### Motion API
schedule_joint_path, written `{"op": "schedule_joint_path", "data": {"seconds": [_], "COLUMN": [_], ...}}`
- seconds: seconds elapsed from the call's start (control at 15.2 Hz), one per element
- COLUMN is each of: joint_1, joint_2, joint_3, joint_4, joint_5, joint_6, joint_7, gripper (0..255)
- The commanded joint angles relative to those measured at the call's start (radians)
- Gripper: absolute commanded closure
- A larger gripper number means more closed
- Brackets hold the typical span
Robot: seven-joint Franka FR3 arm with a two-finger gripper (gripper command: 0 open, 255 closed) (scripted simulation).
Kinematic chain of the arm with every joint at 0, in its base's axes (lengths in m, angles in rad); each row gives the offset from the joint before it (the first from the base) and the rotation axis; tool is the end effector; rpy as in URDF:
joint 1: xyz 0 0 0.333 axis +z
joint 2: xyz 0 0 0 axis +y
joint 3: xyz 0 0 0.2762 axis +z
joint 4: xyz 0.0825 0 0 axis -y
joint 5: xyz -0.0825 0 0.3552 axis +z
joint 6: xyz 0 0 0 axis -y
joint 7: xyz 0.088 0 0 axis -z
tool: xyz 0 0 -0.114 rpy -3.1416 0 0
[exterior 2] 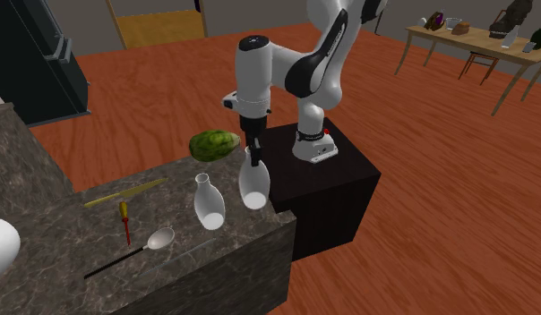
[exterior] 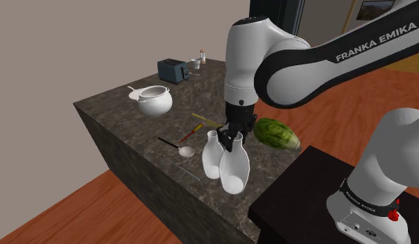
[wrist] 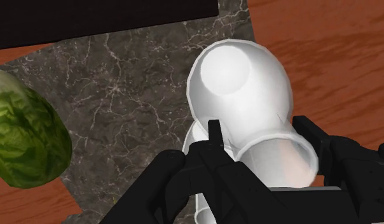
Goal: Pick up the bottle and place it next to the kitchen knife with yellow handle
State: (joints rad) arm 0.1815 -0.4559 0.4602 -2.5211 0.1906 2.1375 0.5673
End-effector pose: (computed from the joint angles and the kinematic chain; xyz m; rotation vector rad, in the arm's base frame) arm 0.3209 0.2461 0.3949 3.1323 -0.0993 0.0817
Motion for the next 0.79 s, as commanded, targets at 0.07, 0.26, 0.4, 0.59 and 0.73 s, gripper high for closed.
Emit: {"op": "schedule_joint_path", "data": {"seconds": [0.07, 0.26, 0.4, 0.59, 0.73], "joint_1": [0.001, 0.001, 0.001, 0.000, -0.001], "joint_2": [-0.017, -0.032, -0.040, -0.051, -0.056], "joint_3": [-0.008, -0.017, -0.023, -0.031, -0.036], "joint_4": [0.028, 0.057, 0.078, 0.111, 0.133], "joint_5": [-0.001, -0.002, -0.004, -0.007, -0.009], "joint_6": [-0.045, -0.089, -0.118, -0.161, -0.189], "joint_7": [-0.002, -0.005, -0.006, -0.008, -0.008], "gripper": [255, 255, 255, 255, 255]}}
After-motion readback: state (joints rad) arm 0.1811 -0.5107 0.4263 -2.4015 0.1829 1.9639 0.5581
